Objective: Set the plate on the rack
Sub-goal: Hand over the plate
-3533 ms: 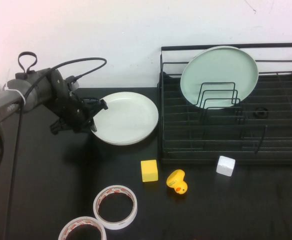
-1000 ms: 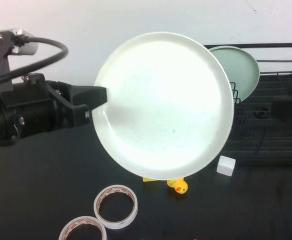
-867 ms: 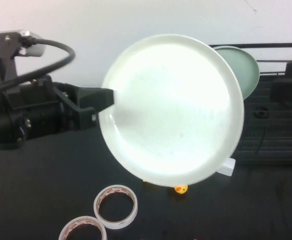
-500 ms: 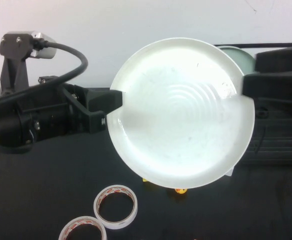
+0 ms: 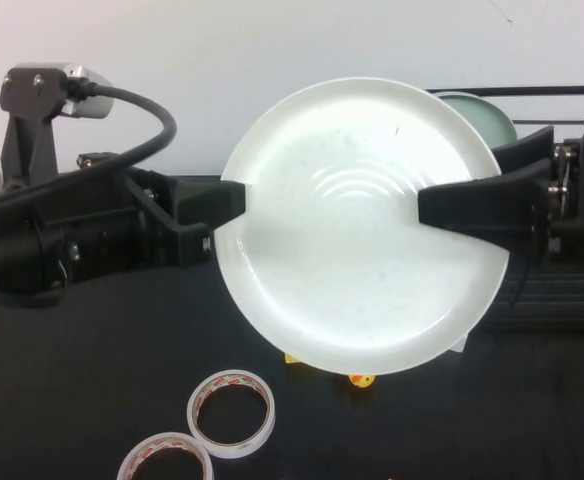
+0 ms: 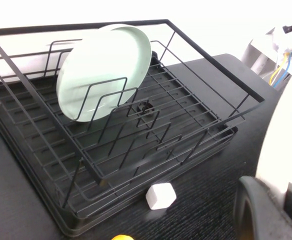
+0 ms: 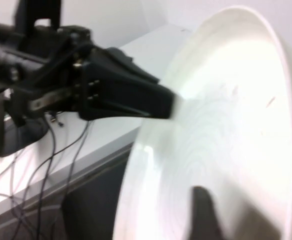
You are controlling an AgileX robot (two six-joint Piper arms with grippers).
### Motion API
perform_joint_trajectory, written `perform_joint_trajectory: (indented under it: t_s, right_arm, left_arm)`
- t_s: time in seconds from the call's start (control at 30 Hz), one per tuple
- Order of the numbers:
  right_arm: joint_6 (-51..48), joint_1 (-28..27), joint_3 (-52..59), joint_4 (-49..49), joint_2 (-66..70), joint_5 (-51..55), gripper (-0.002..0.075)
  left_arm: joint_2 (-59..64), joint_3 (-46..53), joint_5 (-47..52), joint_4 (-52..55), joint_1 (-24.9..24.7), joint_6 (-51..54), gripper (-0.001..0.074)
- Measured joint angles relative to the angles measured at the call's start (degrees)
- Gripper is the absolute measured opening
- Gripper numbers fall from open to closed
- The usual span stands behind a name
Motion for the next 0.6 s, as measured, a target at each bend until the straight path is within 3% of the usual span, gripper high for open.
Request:
perform_joint_trajectory:
  t_s: [0.2, 0.3, 0.4, 0.6]
  right_arm:
    - [0.0, 0.0, 0.0, 1.6, 0.2, -3.2, 0.0119]
    - [-0.3, 0.0, 0.0, 1.8, 0.5, -3.9, 0.012]
    - [-1.1, 0.0, 0.0, 1.9, 0.5, -4.1, 0.012]
    - [-4.6, 0.1, 0.0, 2.0, 0.5, -4.3, 0.012]
  left_arm:
    - [0.0, 0.0, 0.2, 0.0, 0.0, 1.0, 0.0008]
    - [0.0, 0.0, 0.3, 0.0, 0.0, 1.7, 0.0021]
    - [0.0, 0.0, 0.8, -0.1, 0.0, 2.0, 0.0081]
    - [-0.1, 0.0, 0.0, -0.4, 0.0, 2.0, 0.0361]
